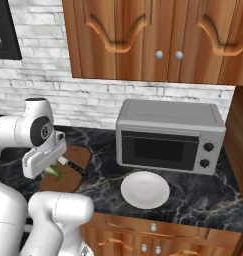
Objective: Pick up the knife from the drawer and place it on the cutting board. Then place the meat from the plate to the cutting board.
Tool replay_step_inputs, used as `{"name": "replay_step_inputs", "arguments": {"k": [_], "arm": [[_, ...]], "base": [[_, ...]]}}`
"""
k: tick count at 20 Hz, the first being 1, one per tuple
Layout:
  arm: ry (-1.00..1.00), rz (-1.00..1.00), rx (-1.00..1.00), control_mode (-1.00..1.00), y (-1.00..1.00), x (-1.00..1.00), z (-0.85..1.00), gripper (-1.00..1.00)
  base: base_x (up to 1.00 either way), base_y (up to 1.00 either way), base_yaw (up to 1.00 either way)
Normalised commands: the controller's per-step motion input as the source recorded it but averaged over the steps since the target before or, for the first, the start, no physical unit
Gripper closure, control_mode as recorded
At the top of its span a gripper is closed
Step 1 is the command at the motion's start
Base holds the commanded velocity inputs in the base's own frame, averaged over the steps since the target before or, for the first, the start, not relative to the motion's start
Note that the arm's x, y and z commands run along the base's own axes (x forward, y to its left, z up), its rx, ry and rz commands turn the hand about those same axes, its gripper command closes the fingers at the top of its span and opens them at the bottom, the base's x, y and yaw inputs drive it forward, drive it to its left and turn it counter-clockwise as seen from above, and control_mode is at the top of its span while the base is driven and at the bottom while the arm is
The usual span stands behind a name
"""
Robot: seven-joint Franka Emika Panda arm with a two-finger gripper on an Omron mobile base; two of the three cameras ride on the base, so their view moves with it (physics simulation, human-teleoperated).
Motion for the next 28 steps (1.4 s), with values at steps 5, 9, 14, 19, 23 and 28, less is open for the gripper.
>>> {"name": "replay_step_inputs", "arguments": {"k": [5, 9, 14, 19, 23, 28], "arm": [[0.00, 0.17, 0.00, -1.00, 0.45, 0.03, 0.00, 1.00], [0.06, 0.00, 0.00, -1.00, 0.71, 0.01, -0.18, 1.00], [0.05, 0.00, 0.01, -1.00, 0.28, 0.19, -0.32, 1.00], [0.00, 0.00, 0.03, -1.00, 0.00, 0.29, -0.29, 1.00], [0.00, 0.00, 0.03, -1.00, 0.00, 0.34, -0.22, 1.00], [0.00, 0.00, 0.00, -1.00, 0.02, 0.30, -0.30, 1.00]], "base": [[0.00, 0.00, 0.00], [0.00, 0.00, 0.00], [0.00, 0.00, 0.00], [0.00, 0.00, 0.00], [0.00, 0.00, 0.00], [0.00, 0.00, 0.00]]}}
